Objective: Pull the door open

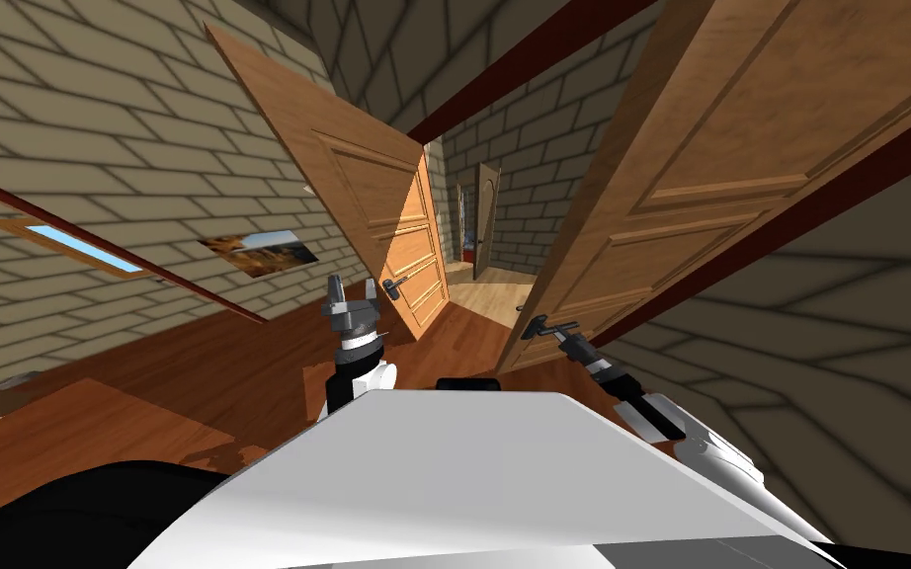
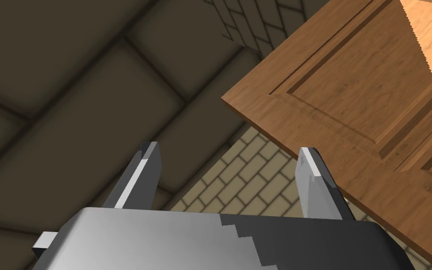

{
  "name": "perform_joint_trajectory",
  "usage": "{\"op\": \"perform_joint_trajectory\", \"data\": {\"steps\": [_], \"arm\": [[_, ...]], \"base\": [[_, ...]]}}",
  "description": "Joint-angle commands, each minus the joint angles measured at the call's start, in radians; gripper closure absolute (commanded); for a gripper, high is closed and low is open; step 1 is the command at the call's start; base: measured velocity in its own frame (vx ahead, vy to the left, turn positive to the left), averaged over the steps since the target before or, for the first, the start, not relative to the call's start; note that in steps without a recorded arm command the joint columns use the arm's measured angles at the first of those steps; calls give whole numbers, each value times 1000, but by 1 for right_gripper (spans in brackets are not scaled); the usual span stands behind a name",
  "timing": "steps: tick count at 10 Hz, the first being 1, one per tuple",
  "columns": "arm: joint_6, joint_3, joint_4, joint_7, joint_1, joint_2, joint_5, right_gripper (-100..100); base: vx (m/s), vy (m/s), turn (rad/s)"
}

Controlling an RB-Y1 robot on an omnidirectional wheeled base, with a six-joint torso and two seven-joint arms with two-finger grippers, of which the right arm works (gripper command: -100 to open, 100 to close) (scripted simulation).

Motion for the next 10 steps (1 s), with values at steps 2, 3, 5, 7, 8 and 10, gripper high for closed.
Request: {"op": "perform_joint_trajectory", "data": {"steps": [2, 3, 5, 7, 8, 10], "arm": [[-25, 3, 19, -6, -4, -8, 3, 100], [-29, 3, 22, -7, -6, -10, 3, 100], [-47, 5, 36, -11, -10, -17, 4, 100], [-60, 6, 47, -14, -14, -22, 6, 100], [-67, 6, 52, -16, -15, -24, 6, 100], [-73, 13, 58, -17, -18, -22, 12, 100]], "base": [[-178, -96, 147], [-180, -84, 110], [-198, -110, 130], [-184, -97, 129], [-182, -98, 97], [-103, -45, 65]]}}
